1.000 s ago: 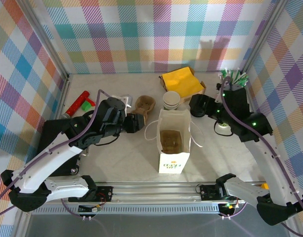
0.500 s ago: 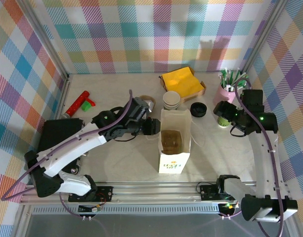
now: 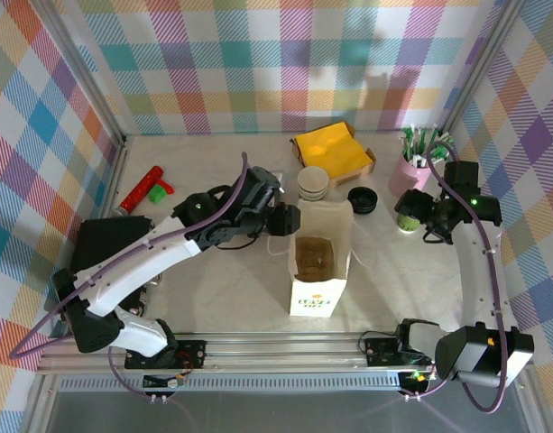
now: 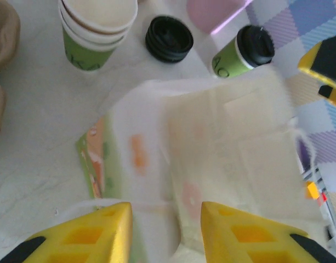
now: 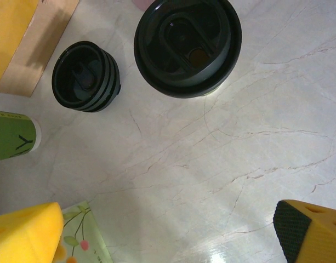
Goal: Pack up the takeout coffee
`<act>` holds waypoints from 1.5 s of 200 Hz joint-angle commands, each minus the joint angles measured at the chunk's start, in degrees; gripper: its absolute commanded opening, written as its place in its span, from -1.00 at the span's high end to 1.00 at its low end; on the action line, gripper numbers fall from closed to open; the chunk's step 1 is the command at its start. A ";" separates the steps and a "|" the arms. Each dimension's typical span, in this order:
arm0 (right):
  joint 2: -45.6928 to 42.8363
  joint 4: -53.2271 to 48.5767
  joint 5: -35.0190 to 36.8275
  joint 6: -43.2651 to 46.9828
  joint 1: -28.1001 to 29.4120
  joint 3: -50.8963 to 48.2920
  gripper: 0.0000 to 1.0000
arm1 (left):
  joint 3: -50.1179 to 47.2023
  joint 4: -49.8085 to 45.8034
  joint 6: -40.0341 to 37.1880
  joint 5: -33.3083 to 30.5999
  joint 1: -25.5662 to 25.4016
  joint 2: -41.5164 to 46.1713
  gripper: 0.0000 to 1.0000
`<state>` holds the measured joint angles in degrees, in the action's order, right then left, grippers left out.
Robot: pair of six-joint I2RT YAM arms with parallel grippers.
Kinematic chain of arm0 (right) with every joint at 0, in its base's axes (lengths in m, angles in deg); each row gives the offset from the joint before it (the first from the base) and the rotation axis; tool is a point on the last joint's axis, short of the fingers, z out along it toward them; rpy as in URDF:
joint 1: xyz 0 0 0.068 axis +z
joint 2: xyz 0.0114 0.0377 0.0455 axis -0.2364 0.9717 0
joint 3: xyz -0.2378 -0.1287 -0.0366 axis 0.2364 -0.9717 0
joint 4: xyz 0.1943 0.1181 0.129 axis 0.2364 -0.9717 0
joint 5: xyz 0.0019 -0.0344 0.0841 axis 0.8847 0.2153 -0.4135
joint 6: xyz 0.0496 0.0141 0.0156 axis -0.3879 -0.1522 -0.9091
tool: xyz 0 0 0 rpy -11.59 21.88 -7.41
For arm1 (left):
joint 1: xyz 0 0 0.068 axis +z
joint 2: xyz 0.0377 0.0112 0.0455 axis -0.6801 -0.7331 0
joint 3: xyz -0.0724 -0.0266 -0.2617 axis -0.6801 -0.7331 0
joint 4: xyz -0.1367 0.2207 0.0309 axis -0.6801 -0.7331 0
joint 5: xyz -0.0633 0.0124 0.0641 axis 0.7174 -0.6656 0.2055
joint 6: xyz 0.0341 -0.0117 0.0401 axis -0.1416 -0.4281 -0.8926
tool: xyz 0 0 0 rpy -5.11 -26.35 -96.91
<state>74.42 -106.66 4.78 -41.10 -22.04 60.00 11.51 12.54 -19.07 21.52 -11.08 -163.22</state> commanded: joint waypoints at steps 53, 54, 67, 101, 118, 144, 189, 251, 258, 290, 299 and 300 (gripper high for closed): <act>2.66 1.85 2.57 2.58 -1.88 2.51 -0.98 | 1.43 -3.94 -1.19 -5.02 -1.09 0.75 0.00; 2.69 1.89 2.62 2.58 -1.90 2.46 -0.98 | 1.43 -3.96 -1.28 -4.99 -1.09 0.67 0.00; 3.21 2.67 3.17 2.95 -1.94 2.13 -0.99 | 1.82 -4.29 -2.03 -4.44 -1.11 -0.93 -0.02; 5.88 4.21 3.51 4.06 -1.99 1.76 -0.99 | 4.16 -6.63 -2.74 -4.52 -1.00 -6.37 0.13; 7.69 4.79 3.47 5.03 -1.98 1.83 -0.98 | 4.55 -6.35 -3.13 -5.98 -1.00 -7.65 0.42; 10.96 5.30 4.41 6.04 -1.97 3.01 -0.98 | 5.09 -5.71 -2.20 -9.94 -0.96 -7.84 0.79; 14.84 6.49 4.45 7.23 -2.02 5.17 -0.95 | 6.16 -5.73 1.05 -13.05 1.03 -7.84 0.95; 20.53 6.67 4.46 9.29 -2.27 9.02 -0.87 | 3.86 -3.40 4.85 -10.95 5.40 -7.32 0.99; 21.26 6.58 4.50 9.48 -2.35 9.56 -0.86 | 3.60 -3.00 5.06 -10.39 5.87 -7.39 0.99; 23.64 6.08 5.03 10.64 -2.49 11.32 -0.85 | 2.67 -1.99 5.95 -8.16 7.24 -7.58 0.99; 24.18 5.97 5.16 10.92 -2.57 11.48 -0.85 | 2.57 -1.88 5.99 -7.86 7.33 -7.49 0.99; 24.26 5.97 5.18 11.01 -2.56 11.48 -0.85 | 2.57 -1.87 6.00 -7.85 7.34 -7.49 0.99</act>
<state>97.44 -100.43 9.04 -32.09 -23.85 69.42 15.03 8.47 -14.37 12.01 -4.56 -172.01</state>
